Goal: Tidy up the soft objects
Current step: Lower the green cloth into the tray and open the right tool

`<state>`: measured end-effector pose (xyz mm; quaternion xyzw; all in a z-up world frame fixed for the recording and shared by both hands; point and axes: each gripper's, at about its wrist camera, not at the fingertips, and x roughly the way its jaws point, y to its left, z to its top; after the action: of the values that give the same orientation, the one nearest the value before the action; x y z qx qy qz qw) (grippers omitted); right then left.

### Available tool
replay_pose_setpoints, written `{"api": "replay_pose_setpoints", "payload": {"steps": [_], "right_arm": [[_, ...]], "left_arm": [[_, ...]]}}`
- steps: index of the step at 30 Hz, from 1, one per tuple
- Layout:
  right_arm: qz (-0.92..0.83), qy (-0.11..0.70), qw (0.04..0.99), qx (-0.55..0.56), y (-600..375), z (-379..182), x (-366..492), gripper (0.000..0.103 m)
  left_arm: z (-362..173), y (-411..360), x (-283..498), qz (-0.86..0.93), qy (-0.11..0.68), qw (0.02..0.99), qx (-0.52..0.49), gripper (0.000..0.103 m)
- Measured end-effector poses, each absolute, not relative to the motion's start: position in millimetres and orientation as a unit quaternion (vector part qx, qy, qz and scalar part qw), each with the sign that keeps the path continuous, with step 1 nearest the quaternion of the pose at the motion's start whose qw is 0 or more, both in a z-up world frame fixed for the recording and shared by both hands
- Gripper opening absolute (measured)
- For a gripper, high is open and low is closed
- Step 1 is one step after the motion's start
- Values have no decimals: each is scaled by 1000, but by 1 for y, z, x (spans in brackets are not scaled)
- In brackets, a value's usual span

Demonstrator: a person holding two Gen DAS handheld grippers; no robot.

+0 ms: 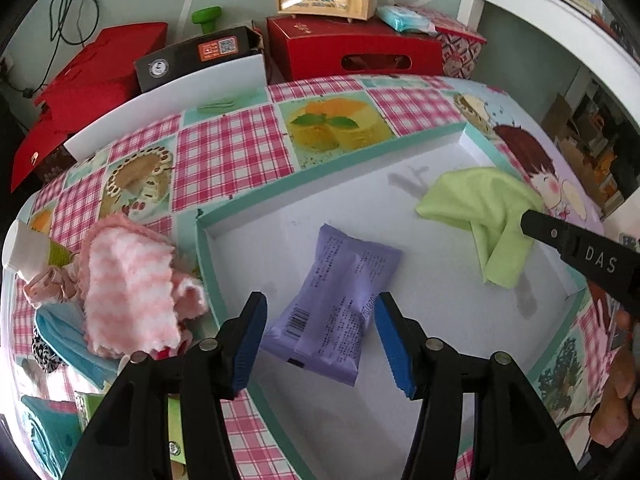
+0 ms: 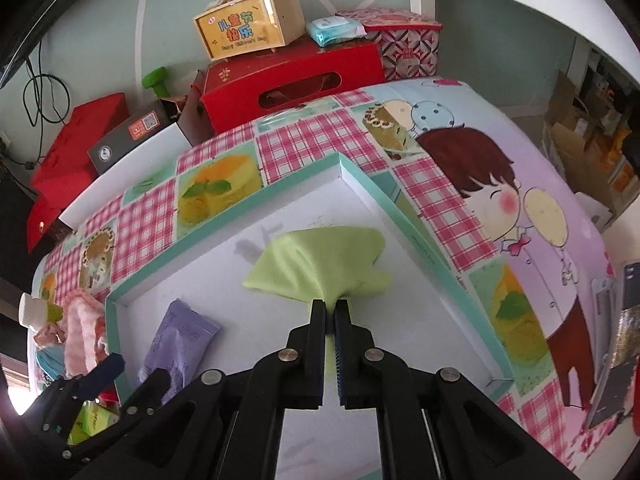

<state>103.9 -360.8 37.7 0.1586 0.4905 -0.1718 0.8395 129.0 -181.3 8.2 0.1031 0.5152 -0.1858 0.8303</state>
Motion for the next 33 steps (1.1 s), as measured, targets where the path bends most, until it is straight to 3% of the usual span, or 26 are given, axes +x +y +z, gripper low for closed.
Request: {"api": "replay_pose_setpoints", "payload": {"steps": [2, 15, 16, 17, 18, 19, 20, 21, 24, 33], "right_arm": [[-173, 488, 841, 155, -361, 41, 103, 6], [-170, 478, 851, 138, -353, 55, 102, 9], [-169, 483, 849, 135, -352, 53, 104, 18], [-170, 484, 848, 132, -351, 52, 104, 36], [-173, 485, 848, 129, -351, 52, 105, 47], [-175, 484, 848, 127, -350, 52, 104, 64], [-176, 482, 850, 123, -350, 52, 104, 71], [-176, 481, 851, 118, -349, 53, 104, 73], [-173, 479, 854, 103, -347, 52, 105, 100], [-173, 471, 860, 92, -345, 56, 106, 103]], "left_arm": [[13, -177, 130, -184, 511, 834, 94, 64], [39, -141, 137, -154, 489, 857, 47, 69], [38, -138, 138, -148, 491, 857, 43, 70], [37, -136, 140, -144, 494, 857, 40, 70], [36, -135, 141, -140, 496, 856, 38, 71], [34, -133, 142, -136, 499, 855, 37, 80], [32, -131, 143, -130, 502, 854, 36, 92], [31, -130, 143, -125, 503, 854, 35, 93], [29, -124, 144, -115, 505, 855, 29, 93], [29, -108, 149, -97, 506, 857, -6, 93]]}}
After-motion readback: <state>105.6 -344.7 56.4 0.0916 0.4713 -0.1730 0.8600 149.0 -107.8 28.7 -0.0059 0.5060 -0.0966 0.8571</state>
